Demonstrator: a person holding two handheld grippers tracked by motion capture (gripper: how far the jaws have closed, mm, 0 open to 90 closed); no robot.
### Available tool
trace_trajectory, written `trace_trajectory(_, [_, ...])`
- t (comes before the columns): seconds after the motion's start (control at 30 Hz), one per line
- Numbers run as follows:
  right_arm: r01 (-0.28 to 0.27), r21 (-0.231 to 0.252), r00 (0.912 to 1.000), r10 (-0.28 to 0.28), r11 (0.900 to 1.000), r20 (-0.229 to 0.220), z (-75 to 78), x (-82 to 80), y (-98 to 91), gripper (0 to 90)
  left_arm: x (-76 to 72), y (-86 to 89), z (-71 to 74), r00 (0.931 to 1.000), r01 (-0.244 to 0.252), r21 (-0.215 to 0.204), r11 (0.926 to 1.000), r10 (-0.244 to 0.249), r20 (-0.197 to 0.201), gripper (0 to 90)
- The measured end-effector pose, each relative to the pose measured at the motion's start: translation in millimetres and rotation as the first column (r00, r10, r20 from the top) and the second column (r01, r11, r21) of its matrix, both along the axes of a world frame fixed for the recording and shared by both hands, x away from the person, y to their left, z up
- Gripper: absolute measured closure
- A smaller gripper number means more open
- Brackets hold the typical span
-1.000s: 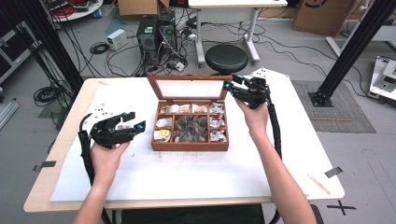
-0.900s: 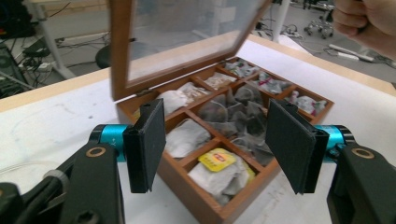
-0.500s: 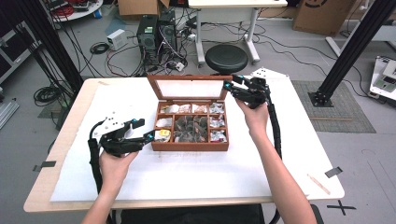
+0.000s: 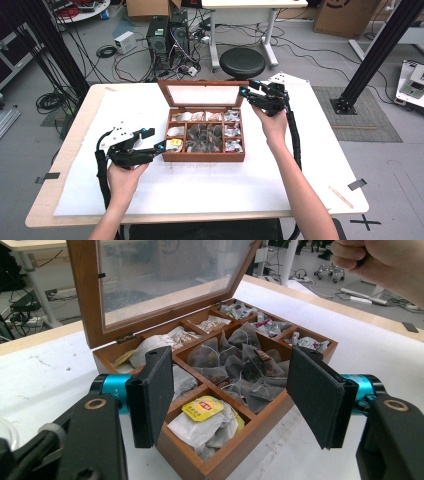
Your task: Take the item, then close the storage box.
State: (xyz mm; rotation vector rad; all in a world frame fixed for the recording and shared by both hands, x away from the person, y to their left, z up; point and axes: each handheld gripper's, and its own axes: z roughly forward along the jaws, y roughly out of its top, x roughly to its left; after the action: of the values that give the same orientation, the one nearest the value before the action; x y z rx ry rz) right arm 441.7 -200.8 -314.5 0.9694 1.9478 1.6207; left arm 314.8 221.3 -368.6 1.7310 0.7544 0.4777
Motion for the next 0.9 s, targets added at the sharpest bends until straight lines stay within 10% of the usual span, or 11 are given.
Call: trace_trajectory(0.9, [-0.002,-0.006,1.0000,0.002,1.0000,0.003,0.5,-1.1,0.6,50.7,1.1,1.7,-2.2,0.9999,-0.016,-0.003,0.9999,0.016,0.001,34.7])
